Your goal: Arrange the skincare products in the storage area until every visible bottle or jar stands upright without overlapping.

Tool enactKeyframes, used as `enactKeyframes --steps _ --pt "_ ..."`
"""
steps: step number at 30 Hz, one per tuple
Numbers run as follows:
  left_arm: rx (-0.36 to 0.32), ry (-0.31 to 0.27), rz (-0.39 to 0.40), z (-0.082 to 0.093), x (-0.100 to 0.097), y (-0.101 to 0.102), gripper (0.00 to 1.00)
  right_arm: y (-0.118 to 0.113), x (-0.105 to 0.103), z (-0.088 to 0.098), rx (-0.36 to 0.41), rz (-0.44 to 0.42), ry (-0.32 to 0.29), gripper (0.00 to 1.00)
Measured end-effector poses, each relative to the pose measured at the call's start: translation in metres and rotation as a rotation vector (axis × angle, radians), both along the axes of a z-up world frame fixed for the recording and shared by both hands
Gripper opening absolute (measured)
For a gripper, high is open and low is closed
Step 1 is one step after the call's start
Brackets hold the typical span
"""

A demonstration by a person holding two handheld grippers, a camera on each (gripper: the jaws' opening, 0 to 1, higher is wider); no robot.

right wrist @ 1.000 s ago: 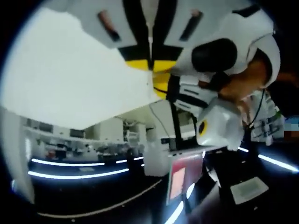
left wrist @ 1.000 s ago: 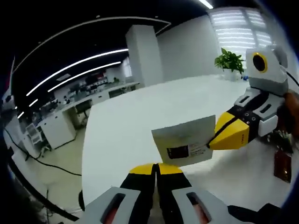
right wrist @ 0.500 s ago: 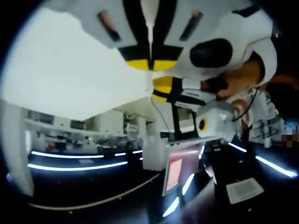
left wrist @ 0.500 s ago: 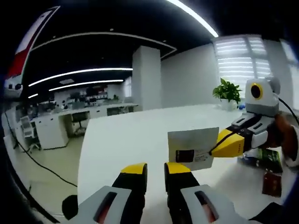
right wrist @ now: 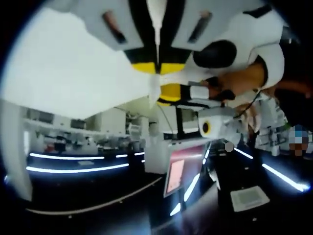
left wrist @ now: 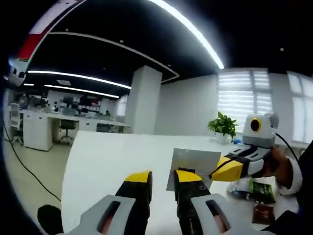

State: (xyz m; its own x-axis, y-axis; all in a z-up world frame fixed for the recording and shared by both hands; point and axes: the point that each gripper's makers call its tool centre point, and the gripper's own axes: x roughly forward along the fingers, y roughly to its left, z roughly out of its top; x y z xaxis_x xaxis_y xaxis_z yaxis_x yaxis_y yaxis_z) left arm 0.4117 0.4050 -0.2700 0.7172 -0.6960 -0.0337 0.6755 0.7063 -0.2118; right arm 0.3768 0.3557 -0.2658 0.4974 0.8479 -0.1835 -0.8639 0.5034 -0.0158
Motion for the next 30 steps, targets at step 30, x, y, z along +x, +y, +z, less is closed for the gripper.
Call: enactKeyframes --steps 30 --pt "-0.217 -0.052 -0.331 0.032 -0.046 -0.048 0.08 -0.010 0.003 0.018 0.095 0.045 -0.022 0.00"
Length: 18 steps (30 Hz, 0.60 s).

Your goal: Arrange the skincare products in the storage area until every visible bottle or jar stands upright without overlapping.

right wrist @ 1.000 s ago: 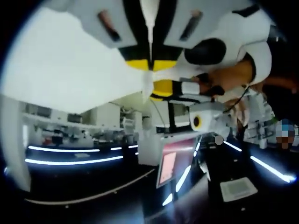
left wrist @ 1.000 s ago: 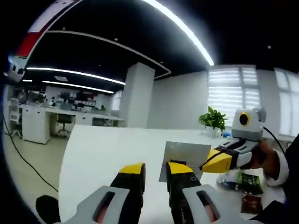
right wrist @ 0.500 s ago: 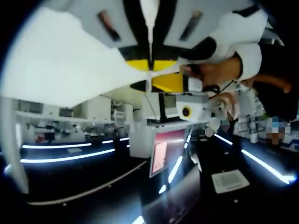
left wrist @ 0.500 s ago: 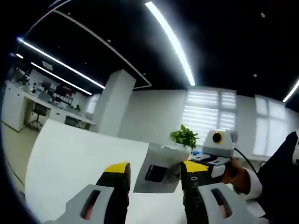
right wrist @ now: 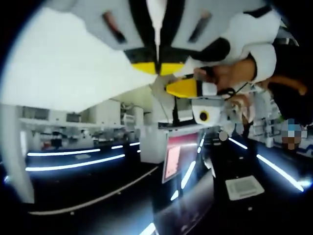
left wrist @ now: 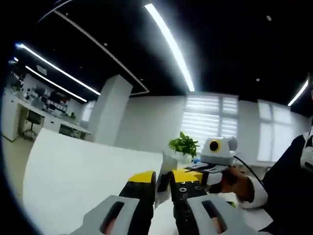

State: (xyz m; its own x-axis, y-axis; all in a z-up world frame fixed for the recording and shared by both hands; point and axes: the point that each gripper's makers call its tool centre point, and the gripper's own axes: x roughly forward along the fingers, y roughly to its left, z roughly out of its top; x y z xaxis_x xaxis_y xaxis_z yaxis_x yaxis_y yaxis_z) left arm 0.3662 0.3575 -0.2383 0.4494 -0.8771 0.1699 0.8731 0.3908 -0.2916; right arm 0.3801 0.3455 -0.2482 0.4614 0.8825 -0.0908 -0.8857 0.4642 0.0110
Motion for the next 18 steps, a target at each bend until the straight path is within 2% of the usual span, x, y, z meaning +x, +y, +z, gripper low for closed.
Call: enactKeyframes --steps 2,7,10,18 --pt "0.013 -0.023 -0.020 0.0008 -0.0056 -0.0040 0.03 0.0002 -0.0028 -0.0013 -0.005 -0.004 0.000 0.00" --pt "0.034 -0.040 -0.024 0.0014 -0.0078 -0.0064 0.02 -0.0008 -0.0051 -0.0016 -0.002 -0.007 0.004 0.00" --pt "0.034 -0.033 -0.024 0.0007 -0.0077 -0.0053 0.01 0.0017 -0.0105 -0.0021 -0.025 -0.011 -0.014 0.00" --pt "0.012 0.008 -0.052 0.0015 -0.0090 -0.0060 0.01 -0.0030 -0.0059 0.0005 -0.031 -0.020 -0.037 0.00"
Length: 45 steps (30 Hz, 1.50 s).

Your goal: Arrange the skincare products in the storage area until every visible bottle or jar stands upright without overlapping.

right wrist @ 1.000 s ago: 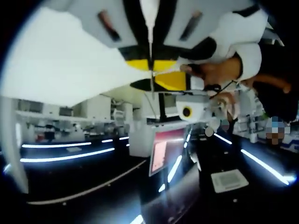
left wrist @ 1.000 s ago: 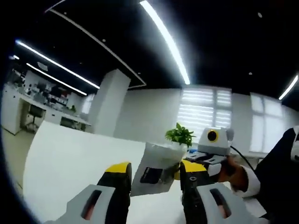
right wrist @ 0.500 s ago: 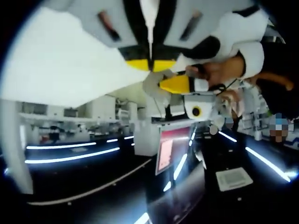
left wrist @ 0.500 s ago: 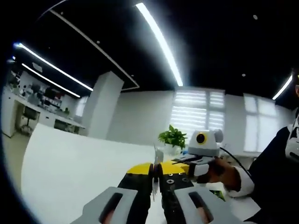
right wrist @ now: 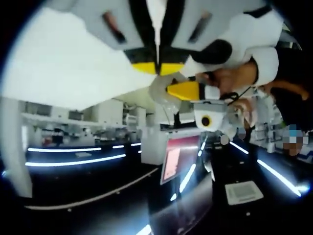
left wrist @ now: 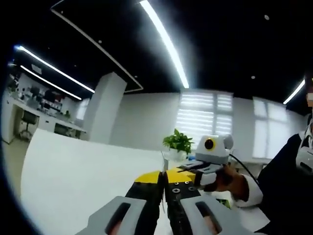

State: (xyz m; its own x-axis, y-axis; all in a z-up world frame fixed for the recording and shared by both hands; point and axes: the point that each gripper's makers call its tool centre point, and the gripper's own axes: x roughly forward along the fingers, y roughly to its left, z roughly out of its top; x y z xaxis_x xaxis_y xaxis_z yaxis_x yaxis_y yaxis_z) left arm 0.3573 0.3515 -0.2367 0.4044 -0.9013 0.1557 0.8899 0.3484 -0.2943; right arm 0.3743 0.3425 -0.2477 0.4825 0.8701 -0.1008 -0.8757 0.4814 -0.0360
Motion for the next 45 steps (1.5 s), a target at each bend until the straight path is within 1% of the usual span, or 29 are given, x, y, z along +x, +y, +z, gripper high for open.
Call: enactKeyframes --steps 3,5,7,8,10,11,13,15,16,18,19,20,22,24,25,27,29,31,32,33,36,41,44,45 --pt "-0.006 0.022 -0.009 -0.002 0.000 0.000 0.01 0.001 0.001 -0.002 -0.021 -0.007 -0.008 0.00" --pt "0.009 0.038 -0.010 -0.005 0.000 -0.001 0.01 0.001 0.002 -0.006 -0.056 -0.024 -0.020 0.00" --pt "0.017 0.043 -0.010 -0.009 -0.009 -0.007 0.01 0.001 0.002 -0.008 -0.083 -0.036 -0.038 0.00" --pt "0.021 0.046 -0.012 -0.011 -0.018 -0.011 0.01 0.001 0.002 -0.008 -0.099 -0.039 -0.052 0.00" --pt "0.018 0.050 -0.016 -0.011 -0.023 -0.014 0.01 0.000 -0.002 -0.007 -0.096 -0.045 -0.055 0.00" --pt "0.016 0.050 -0.020 -0.010 -0.026 -0.016 0.01 -0.001 -0.002 -0.007 -0.089 -0.047 -0.056 0.00" --pt "0.016 0.048 -0.025 -0.008 -0.022 -0.013 0.01 -0.003 -0.004 -0.005 -0.075 -0.050 -0.052 0.00" --pt "0.013 0.042 -0.031 -0.007 -0.019 -0.012 0.01 -0.005 -0.005 -0.003 -0.059 -0.050 -0.055 0.02" --pt "0.008 0.038 -0.035 -0.006 -0.023 -0.013 0.01 -0.005 -0.005 -0.001 -0.041 -0.042 -0.055 0.03" --pt "-0.007 0.032 -0.044 -0.003 -0.036 -0.018 0.01 -0.005 -0.009 0.002 0.009 -0.023 -0.025 0.05" --pt "-0.015 0.030 -0.049 -0.002 -0.039 -0.020 0.01 -0.005 -0.008 0.004 0.030 -0.023 -0.003 0.05" --pt "-0.020 0.029 -0.052 -0.001 -0.039 -0.019 0.01 -0.006 -0.008 0.005 0.050 -0.019 0.005 0.05" --pt "-0.030 0.027 -0.060 0.001 -0.035 -0.017 0.01 -0.006 -0.009 0.005 0.058 -0.010 0.015 0.08" --pt "-0.040 0.027 -0.066 0.003 -0.030 -0.015 0.00 -0.003 -0.016 0.005 0.059 0.017 0.021 0.12" --pt "-0.044 0.025 -0.070 0.004 -0.028 -0.014 0.00 -0.002 -0.017 0.005 0.059 0.017 0.023 0.15" --pt "-0.082 0.028 -0.105 0.010 -0.025 -0.011 0.00 0.004 -0.023 0.000 0.039 0.061 0.035 0.15" --pt "-0.083 0.032 -0.118 0.011 -0.023 -0.011 0.00 0.007 -0.023 -0.002 0.028 0.057 0.024 0.16" --pt "-0.076 0.028 -0.127 0.010 -0.024 -0.013 0.00 0.008 -0.024 -0.001 0.022 0.063 0.020 0.20" --pt "-0.095 0.031 -0.144 0.012 -0.022 -0.011 0.00 0.007 -0.025 0.000 0.025 0.060 0.018 0.20" --pt "-0.098 0.029 -0.147 0.012 -0.021 -0.010 0.00 0.008 -0.026 0.005 0.053 0.071 0.020 0.18" --pt "-0.137 0.029 -0.167 0.018 -0.023 -0.008 0.00 0.007 -0.027 0.008 0.078 0.074 0.031 0.17" --pt "-0.160 0.029 -0.183 0.022 -0.022 -0.007 0.00 0.007 -0.031 0.006 0.093 0.089 0.050 0.14" --pt "-0.180 0.031 -0.203 0.025 -0.026 -0.010 0.01 0.005 -0.032 0.008 0.109 0.095 0.054 0.14" --pt "-0.185 0.032 -0.208 0.025 -0.027 -0.011 0.01 0.005 -0.036 0.008 0.112 0.096 0.054 0.13"
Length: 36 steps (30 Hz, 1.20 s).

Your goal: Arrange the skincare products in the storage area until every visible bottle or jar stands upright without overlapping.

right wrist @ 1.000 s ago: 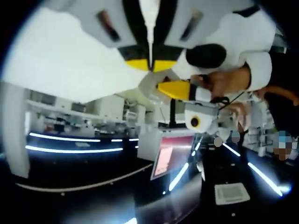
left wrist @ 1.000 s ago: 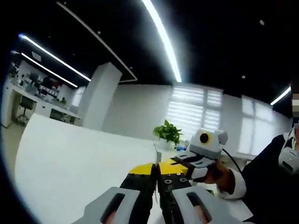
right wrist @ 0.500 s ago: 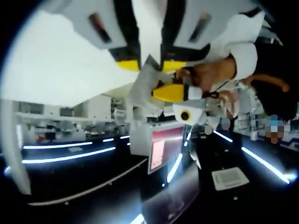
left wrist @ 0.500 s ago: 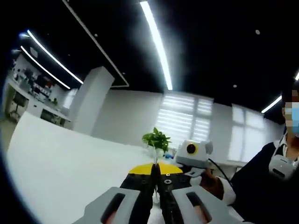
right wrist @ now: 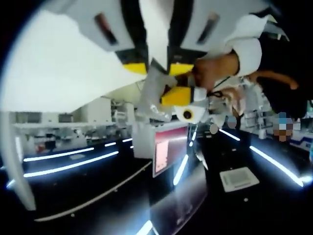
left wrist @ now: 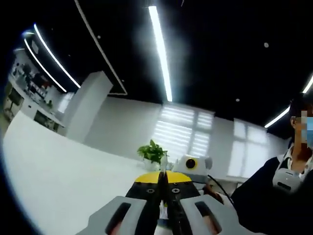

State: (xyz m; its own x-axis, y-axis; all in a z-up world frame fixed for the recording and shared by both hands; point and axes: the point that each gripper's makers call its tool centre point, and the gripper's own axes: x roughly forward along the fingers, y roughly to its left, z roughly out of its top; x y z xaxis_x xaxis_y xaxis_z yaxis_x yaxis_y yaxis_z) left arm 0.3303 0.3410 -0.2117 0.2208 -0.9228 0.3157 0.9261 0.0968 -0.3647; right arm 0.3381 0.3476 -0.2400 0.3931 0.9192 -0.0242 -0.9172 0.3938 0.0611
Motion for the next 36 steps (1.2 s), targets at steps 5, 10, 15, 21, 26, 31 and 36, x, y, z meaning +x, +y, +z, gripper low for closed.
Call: enactKeyframes --steps 5,10,15,21,26,31,36 --pt "0.003 -0.009 -0.010 0.001 -0.005 -0.004 0.01 -0.002 -0.012 0.000 0.003 0.009 -0.009 0.09" --pt "0.017 -0.002 0.001 -0.003 -0.002 -0.005 0.01 -0.007 -0.007 0.000 -0.032 -0.003 -0.045 0.04" --pt "0.063 -0.013 0.016 -0.010 -0.005 -0.013 0.02 -0.012 -0.003 -0.004 -0.045 -0.021 -0.043 0.02" --pt "0.090 -0.023 0.029 -0.012 -0.005 -0.014 0.02 -0.014 -0.001 -0.007 -0.051 -0.026 -0.046 0.00" --pt "0.117 -0.038 0.044 -0.016 -0.003 -0.016 0.03 -0.015 0.000 -0.010 -0.069 -0.039 -0.055 0.00" --pt "0.114 -0.039 0.051 -0.017 -0.001 -0.014 0.06 -0.017 0.003 -0.009 -0.077 -0.054 -0.059 0.00" --pt "0.132 -0.030 0.068 -0.022 0.000 -0.018 0.08 -0.020 0.004 -0.014 -0.097 -0.075 -0.049 0.00"
